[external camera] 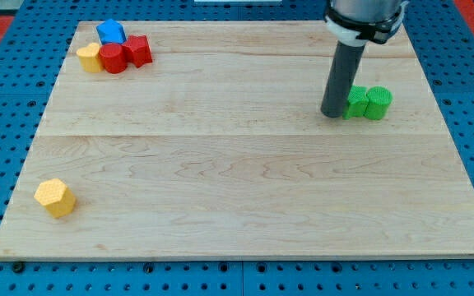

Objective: Push the yellow hexagon towards the center

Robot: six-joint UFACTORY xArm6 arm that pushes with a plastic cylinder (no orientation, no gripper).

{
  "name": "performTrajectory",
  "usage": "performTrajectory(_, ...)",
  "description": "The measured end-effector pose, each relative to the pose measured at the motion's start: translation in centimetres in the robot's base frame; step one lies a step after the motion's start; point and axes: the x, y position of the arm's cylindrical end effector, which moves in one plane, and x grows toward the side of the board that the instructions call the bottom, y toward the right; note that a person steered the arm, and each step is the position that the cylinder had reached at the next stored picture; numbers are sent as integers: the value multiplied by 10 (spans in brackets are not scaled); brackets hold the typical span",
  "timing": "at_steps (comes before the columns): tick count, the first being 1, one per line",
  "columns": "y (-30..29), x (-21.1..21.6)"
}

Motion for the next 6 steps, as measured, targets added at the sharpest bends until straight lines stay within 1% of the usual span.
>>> performTrajectory(1,-25,85)
performTrajectory(2,-116,170)
performTrajectory(3,-267,201)
performTrajectory(4,-375,183)
performTrajectory(5,-405,144)
performTrajectory(6,-322,128)
